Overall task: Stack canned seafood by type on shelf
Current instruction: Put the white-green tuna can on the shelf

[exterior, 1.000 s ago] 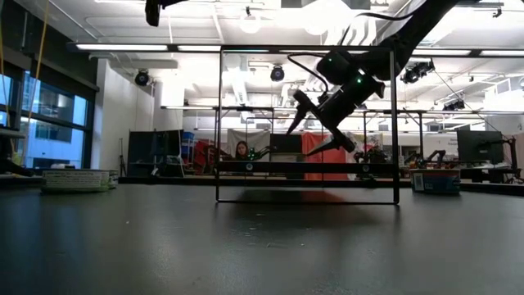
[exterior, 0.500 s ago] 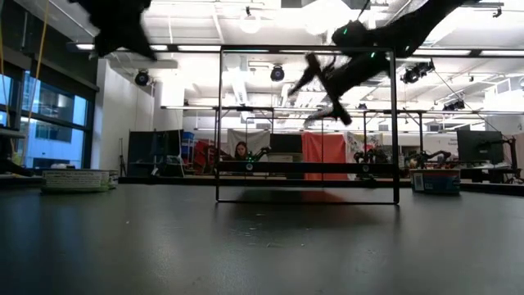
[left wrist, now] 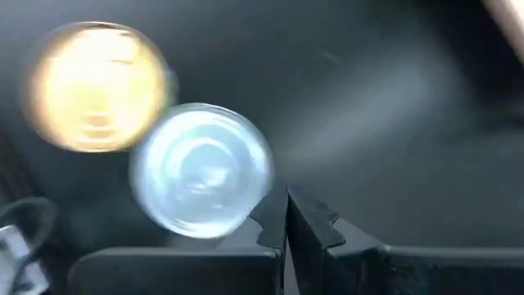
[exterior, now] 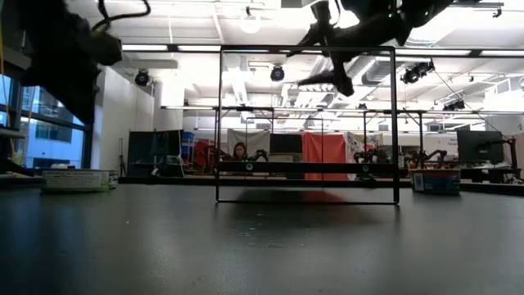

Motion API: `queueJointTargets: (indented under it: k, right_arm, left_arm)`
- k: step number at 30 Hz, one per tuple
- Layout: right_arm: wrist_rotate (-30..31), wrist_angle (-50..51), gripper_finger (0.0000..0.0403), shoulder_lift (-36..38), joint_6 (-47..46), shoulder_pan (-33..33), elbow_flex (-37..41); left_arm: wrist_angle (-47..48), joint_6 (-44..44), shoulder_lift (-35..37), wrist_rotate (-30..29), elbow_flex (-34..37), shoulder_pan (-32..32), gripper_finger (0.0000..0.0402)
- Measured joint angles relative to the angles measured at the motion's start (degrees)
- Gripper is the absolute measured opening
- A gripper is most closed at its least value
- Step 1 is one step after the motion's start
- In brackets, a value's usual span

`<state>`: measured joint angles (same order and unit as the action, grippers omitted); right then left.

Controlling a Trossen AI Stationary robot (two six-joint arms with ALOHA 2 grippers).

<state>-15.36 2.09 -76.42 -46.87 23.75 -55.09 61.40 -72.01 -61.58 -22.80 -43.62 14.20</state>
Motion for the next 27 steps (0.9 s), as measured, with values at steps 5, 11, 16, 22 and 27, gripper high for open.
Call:
queueJointTargets:
  k: [5,11,16,22,27]
  right_arm:
    - [0.37,3.78,0.0043,4.61,3.19,-2.22,0.00]
    - [3.16,10.02,0.0009,11.89,4.72,-4.77,-0.02]
    - [3.02,12.32,0.0004,15.59,5.95,-6.21,-0.02]
    - [1.39,14.10,0.0001,16.80,6.39,-11.34,-0.02]
    - [7.73,12.91,0.0000,16.96,2.25,-22.02,-0.02]
  left_arm:
    - [1.37,-6.84,-7.84,0.47,0.00,-1.02,0.0000]
    - [1.88,-20.07,-17.10,-1.47,-0.02,0.88,0.0000]
    - [3.23,-27.05,-21.70,-3.82,-0.02,1.75,0.0000]
    - [2.97,-27.08,-27.10,-2.47,-0.09,1.75,0.0000]
    - [-2.89,-22.06,-27.44,-2.94,-0.45,5.01,0.0000]
